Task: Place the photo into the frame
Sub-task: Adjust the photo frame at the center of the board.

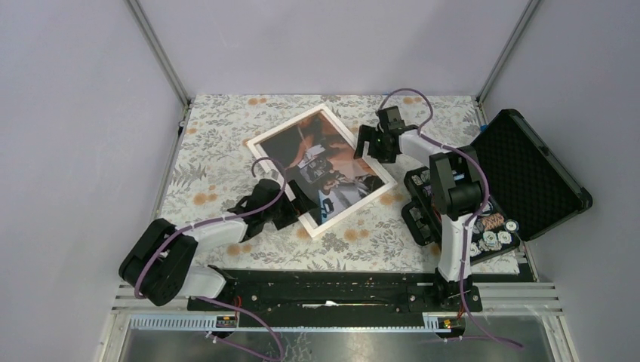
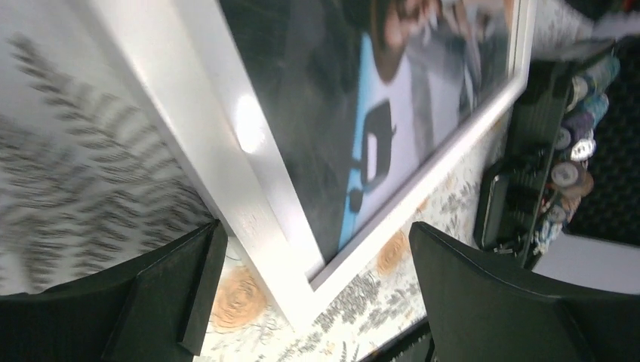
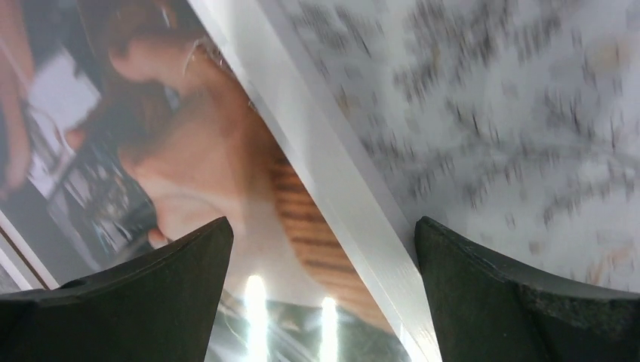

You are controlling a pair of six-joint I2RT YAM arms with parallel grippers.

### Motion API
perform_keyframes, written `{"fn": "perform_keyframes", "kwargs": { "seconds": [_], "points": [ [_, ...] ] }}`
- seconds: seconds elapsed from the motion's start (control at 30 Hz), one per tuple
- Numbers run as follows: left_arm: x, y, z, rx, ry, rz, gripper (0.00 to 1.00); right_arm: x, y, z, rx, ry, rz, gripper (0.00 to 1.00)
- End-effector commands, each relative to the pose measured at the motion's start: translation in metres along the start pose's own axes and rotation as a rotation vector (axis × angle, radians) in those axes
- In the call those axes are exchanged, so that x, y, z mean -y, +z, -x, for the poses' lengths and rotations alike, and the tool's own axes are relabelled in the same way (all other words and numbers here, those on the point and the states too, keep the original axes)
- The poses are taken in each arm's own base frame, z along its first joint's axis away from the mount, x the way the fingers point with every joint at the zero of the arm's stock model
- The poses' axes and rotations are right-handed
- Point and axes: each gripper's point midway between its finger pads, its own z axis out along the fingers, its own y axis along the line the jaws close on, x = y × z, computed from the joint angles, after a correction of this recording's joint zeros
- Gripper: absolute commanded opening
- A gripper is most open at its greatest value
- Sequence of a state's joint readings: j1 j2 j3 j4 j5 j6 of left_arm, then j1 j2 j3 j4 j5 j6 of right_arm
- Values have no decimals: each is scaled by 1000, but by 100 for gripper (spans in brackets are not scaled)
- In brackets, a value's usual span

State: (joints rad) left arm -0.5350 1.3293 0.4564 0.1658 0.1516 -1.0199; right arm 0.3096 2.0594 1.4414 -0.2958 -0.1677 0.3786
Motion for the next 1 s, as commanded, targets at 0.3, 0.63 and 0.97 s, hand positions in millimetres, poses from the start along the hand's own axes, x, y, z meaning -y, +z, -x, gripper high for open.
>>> {"fn": "perform_keyframes", "kwargs": {
  "seconds": [0.3,0.63,0.97],
  "points": [
    [82,56,-23,-136,-16,-230,99,-104,6,104,74,-57,181,98],
    [145,139,5,-158,38,-304,99,-54,-152,137,268,66,145,99],
    [213,174,-19,-229,109,-373,99,-67,-283,117,495,-10,205,100]
  ]
}}
